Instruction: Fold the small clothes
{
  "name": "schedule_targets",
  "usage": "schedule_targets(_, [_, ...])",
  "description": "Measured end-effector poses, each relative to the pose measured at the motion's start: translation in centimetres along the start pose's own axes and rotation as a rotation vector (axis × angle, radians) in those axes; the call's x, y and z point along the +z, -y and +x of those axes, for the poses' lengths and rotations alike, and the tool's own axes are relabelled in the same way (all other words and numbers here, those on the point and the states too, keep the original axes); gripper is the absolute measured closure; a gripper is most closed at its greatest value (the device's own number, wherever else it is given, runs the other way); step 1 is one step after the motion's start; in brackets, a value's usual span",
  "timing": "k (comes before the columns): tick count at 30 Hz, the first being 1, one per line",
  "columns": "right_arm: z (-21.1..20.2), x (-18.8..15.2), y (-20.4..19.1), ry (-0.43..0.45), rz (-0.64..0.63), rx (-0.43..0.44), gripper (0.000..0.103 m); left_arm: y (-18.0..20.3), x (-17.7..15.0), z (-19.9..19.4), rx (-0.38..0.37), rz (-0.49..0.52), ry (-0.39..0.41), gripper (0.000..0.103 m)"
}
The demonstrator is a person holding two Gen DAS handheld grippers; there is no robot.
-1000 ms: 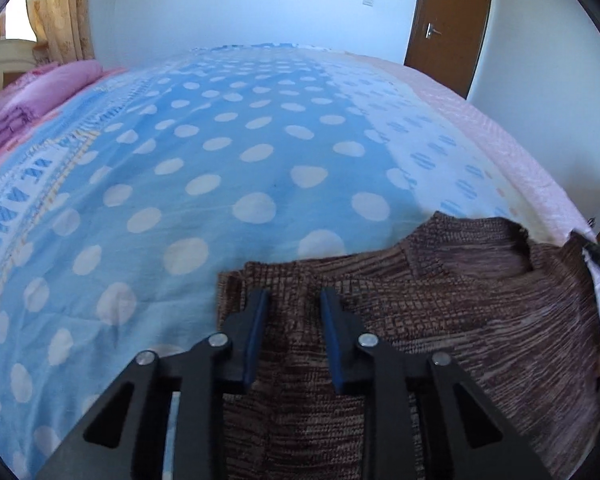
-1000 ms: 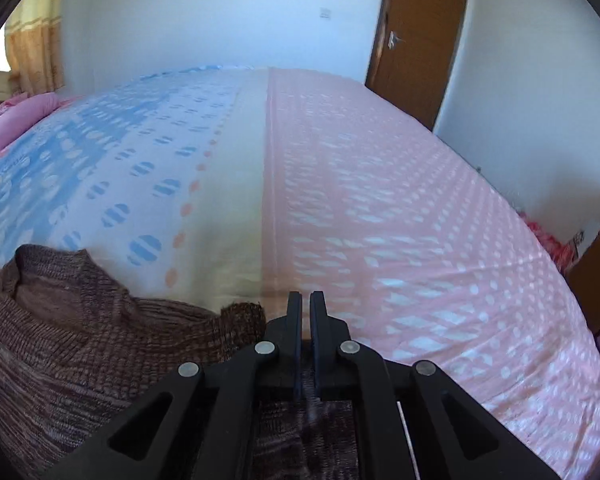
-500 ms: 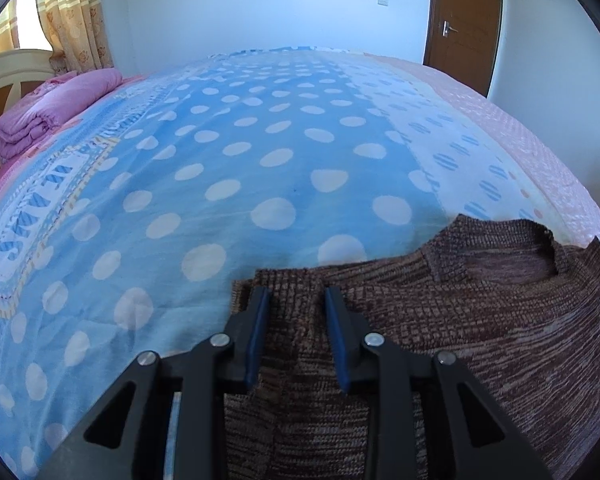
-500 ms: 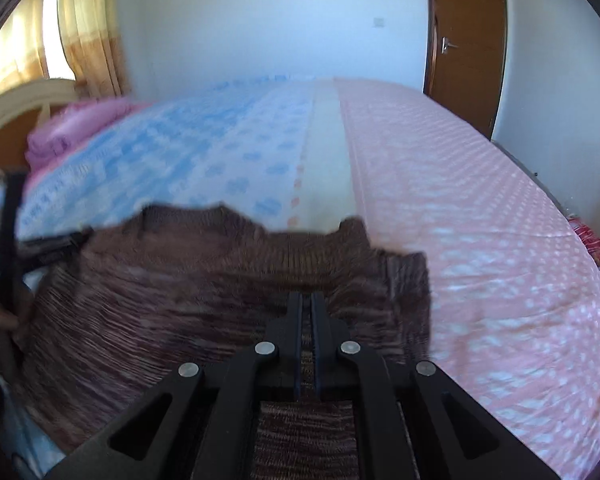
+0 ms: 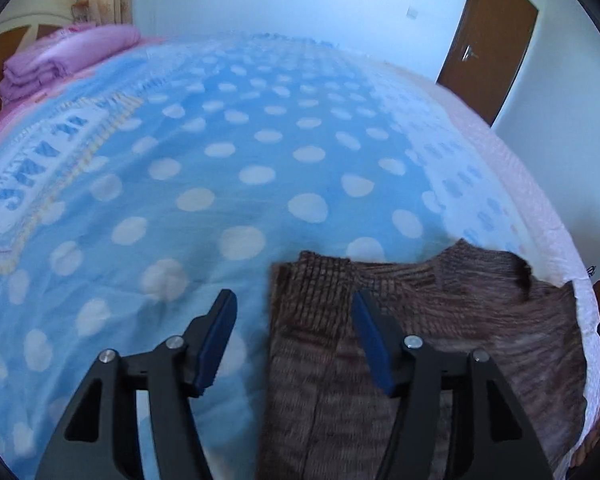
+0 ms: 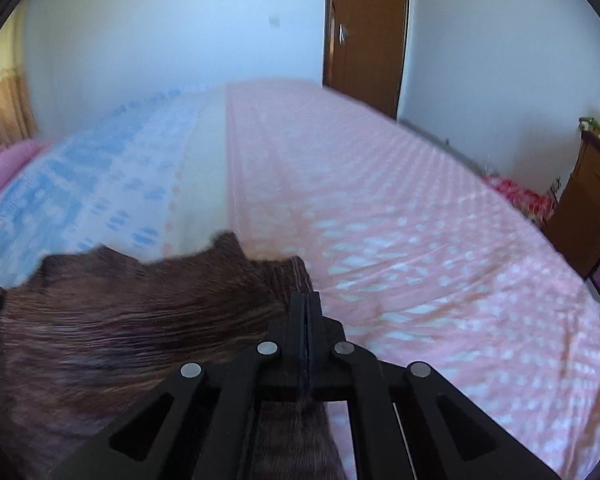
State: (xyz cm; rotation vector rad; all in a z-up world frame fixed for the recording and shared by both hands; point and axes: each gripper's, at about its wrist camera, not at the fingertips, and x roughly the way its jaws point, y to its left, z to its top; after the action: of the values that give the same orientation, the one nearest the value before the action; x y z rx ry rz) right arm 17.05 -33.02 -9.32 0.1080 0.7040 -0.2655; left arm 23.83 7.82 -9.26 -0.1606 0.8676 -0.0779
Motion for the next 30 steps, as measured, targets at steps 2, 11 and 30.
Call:
schedule_targets(2, [-3.0,-0.8,-1.4,0.003,-0.036,0.053,0.101,0.9,-1.4,-2.5,0.005,0.044,0.027,0.04])
schedule_targets(11, [-9.2,-9.0,-7.1,-0.05,-0.091,0.175,0.101,6.6,-11.0,-9.2,-0.015,0.215,0.028,0.029])
schedule_targets(30, [-7.5,-14.2,-7.2,-0.038,-0.062,0.253,0.101,6.3,-13.1,-15.4,0.053,0.243,0.225,0.026])
